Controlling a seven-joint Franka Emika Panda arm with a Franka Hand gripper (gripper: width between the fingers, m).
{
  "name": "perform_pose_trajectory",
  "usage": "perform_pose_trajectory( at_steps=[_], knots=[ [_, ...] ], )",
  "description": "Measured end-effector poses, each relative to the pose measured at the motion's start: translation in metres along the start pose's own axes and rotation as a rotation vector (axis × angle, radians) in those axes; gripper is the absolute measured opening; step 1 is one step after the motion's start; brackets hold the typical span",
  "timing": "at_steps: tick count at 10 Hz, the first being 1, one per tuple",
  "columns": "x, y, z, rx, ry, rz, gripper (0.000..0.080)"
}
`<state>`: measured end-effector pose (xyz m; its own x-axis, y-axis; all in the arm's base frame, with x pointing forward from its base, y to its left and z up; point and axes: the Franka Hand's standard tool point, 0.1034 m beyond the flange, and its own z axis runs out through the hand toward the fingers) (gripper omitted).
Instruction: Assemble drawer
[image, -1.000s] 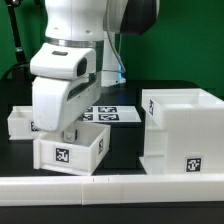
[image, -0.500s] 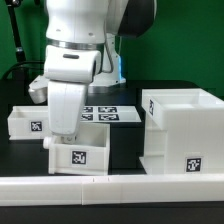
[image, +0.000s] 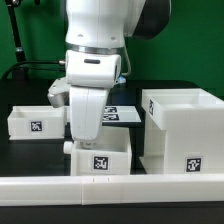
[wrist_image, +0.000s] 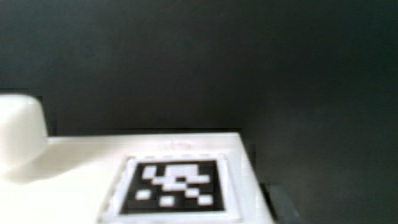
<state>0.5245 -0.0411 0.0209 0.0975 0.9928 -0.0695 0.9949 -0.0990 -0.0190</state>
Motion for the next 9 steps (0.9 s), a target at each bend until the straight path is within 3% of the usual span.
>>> perform_pose_trajectory(
  at_steps=[2,4,6,7,9],
  knots=[
    [-0.001,0.0,0.001,-0.019,0.002,0.004,0.0042],
    [-0.001,0.0,0.002,-0.016,0.002,0.0,0.0042],
    [0.012,0.005,0.001,-0.042,0.002,-0.036,0.0042],
    [0.017,0.006,-0.001,-0.027,-0.006,-0.051,0.0042],
    [0.018,0.011,-0.002,-0.023,-0.009,-0.056,0.0042]
  ],
)
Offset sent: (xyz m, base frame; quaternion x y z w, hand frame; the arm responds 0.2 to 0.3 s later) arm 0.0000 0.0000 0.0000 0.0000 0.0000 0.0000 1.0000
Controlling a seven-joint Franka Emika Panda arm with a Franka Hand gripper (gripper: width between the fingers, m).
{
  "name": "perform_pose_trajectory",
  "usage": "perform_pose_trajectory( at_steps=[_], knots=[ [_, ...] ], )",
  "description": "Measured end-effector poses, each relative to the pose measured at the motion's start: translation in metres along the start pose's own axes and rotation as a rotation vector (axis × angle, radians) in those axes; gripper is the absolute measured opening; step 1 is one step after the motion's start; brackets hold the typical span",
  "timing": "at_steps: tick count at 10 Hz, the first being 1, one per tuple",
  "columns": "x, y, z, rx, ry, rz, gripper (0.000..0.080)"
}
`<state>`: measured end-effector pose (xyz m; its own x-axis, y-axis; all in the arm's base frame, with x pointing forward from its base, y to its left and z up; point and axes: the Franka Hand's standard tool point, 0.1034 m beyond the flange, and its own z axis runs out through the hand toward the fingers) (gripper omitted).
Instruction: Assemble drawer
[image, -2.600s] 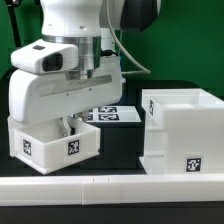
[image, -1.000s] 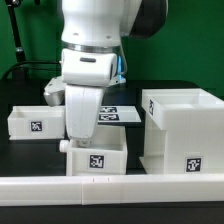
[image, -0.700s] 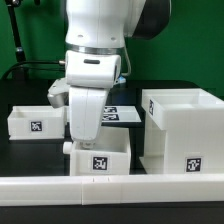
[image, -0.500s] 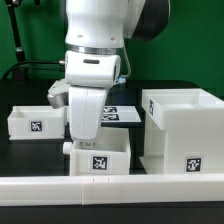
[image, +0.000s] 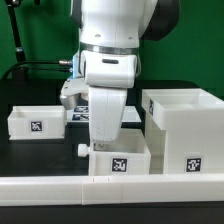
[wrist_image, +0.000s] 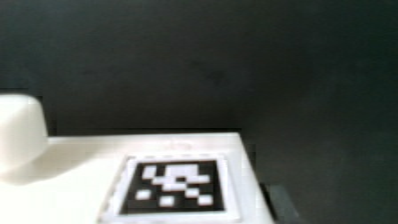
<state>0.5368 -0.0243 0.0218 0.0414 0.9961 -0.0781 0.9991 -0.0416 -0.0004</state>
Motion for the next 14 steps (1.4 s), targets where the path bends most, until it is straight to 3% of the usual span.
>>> perform_pose_trajectory(
  at_steps=[4,7,10,14],
  knots=[
    [0.0003,0.0013,-0.0004,0.003,0.0,-0.001,0.0042],
    [0.0051,0.0066,0.0019,0.027,-0.001,-0.007,0.0042],
    [-0.0036,0.0054,0.0035,0.03,0.0,0.003,0.0042],
    [0.006,0.005,0.0045,0.032,0.012,-0.025,0.0042]
  ],
)
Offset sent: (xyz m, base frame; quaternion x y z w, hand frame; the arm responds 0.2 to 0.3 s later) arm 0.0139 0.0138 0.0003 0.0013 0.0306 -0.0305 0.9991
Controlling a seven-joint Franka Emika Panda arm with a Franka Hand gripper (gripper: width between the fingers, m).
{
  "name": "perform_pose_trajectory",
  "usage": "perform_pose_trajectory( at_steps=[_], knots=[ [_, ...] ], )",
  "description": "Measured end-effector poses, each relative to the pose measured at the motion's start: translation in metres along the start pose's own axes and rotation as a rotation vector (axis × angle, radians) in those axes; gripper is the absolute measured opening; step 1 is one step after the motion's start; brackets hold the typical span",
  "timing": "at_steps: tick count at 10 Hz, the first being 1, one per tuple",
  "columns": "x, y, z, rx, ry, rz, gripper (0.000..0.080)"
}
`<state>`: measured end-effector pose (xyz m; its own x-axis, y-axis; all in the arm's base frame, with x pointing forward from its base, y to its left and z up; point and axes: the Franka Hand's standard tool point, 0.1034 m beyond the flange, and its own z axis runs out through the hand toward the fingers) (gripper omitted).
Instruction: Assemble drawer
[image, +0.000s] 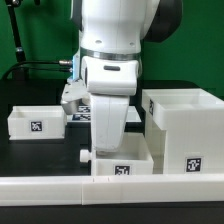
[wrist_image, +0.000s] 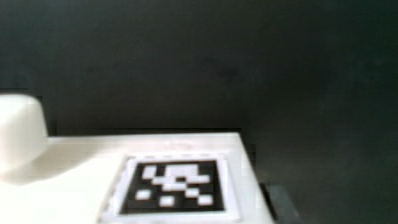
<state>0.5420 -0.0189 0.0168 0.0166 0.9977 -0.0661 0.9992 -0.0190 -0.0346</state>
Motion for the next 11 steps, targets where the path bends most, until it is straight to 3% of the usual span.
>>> perform_pose_trajectory(
  at_steps=[3,4,5,6,8,11],
  knots=[
    [0.0,-0.001,0.0,-0.001,0.001,0.01,0.0042],
    [0.001,0.001,0.001,-0.023,0.004,0.01,0.0042],
    [0.001,0.0,0.001,-0.02,0.003,0.011,0.0042],
    [0.004,0.0,0.002,-0.038,0.008,0.017,0.0042],
    [0.011,-0.001,0.002,-0.035,0.014,0.014,0.0042],
    [0.016,-0.001,0.002,-0.051,0.016,-0.001,0.0042]
  ],
)
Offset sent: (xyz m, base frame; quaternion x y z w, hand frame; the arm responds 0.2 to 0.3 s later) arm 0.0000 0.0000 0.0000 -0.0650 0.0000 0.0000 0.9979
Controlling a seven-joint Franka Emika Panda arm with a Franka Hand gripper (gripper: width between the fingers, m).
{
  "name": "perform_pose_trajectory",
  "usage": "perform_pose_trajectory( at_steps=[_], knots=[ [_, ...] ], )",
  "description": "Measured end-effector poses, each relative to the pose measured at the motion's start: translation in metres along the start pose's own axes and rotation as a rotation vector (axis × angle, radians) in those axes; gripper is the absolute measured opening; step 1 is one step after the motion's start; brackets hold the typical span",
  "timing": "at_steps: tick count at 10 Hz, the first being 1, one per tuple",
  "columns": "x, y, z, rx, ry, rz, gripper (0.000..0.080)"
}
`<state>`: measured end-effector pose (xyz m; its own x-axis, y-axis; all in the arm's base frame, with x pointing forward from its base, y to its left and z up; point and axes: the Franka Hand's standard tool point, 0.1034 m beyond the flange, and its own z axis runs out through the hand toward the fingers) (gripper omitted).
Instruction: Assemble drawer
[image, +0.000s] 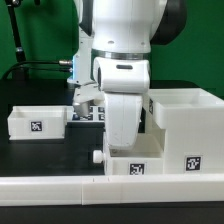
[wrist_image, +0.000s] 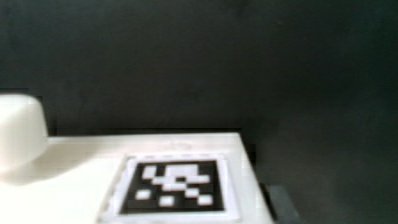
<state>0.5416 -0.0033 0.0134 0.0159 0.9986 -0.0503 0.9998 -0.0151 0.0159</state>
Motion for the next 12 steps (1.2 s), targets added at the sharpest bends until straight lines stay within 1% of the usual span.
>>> perform_pose_trajectory(
  at_steps=[4,8,10,11,12],
  knots=[
    [0.003,0.0,0.0,-0.001,0.0,-0.02,0.0042],
    [0.014,0.0,0.001,0.009,0.004,0.023,0.0042],
    [0.014,0.0,0.002,0.01,0.004,0.032,0.0042],
    [0.014,0.0,0.002,0.01,0.004,0.032,0.0142],
    [0.014,0.0,0.001,0.011,0.004,0.032,0.0142]
  ],
)
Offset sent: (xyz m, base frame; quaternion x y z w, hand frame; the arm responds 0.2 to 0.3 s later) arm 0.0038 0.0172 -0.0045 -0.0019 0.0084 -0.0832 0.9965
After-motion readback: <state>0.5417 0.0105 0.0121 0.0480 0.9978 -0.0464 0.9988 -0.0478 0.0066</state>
